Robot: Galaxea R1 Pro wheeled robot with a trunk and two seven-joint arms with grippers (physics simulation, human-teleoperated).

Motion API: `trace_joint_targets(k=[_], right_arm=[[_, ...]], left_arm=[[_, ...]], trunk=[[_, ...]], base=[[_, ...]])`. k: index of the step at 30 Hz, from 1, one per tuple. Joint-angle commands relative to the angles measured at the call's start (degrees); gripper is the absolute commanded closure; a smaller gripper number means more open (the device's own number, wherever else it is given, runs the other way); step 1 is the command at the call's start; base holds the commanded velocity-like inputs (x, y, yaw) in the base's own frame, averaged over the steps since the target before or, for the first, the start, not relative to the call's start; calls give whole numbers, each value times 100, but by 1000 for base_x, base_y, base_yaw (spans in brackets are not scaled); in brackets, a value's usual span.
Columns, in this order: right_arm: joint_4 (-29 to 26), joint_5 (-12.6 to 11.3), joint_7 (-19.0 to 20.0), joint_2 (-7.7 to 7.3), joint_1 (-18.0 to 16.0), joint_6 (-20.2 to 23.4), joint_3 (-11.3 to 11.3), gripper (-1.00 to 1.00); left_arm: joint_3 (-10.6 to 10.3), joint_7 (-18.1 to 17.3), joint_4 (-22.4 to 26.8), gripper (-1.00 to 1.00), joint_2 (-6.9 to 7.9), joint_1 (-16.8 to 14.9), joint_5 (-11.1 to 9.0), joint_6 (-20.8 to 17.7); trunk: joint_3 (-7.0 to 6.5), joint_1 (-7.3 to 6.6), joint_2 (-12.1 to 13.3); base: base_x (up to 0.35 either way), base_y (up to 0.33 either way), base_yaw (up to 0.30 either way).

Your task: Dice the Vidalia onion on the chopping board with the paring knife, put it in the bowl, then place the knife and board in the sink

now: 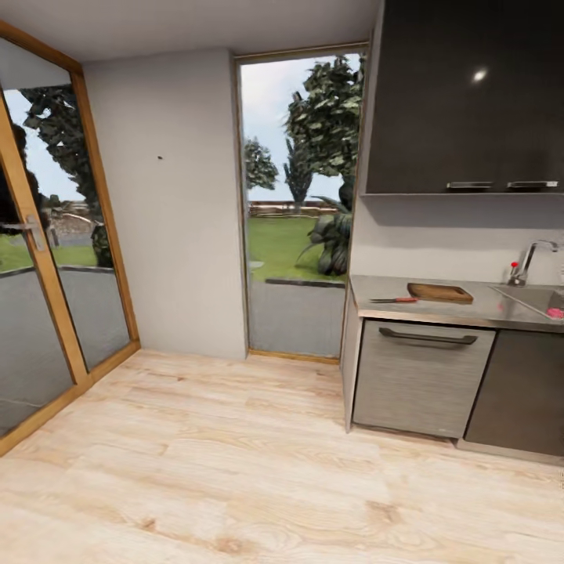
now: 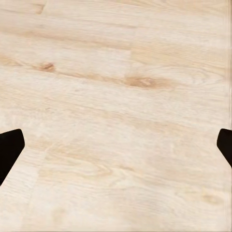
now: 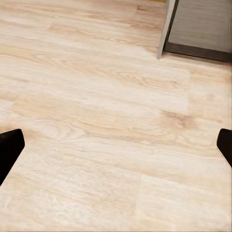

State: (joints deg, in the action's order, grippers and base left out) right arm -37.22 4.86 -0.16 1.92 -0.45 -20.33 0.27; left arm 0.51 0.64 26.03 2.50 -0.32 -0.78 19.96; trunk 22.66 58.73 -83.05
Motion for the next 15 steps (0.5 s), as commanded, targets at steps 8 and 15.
trace_joint_targets(k=[8, 15], right_arm=[[6, 50, -2, 2, -5, -15, -9, -100], [4, 50, -2, 2, -3, -15, -9, -100]], left_arm=[[2, 7, -3, -100, -4, -3, -6, 17], [9, 7, -65, -100, -4, -3, -2, 19]], trunk=[[6, 0, -3], [6, 0, -3]], base=[[0, -319, 0], [0, -319, -69]])
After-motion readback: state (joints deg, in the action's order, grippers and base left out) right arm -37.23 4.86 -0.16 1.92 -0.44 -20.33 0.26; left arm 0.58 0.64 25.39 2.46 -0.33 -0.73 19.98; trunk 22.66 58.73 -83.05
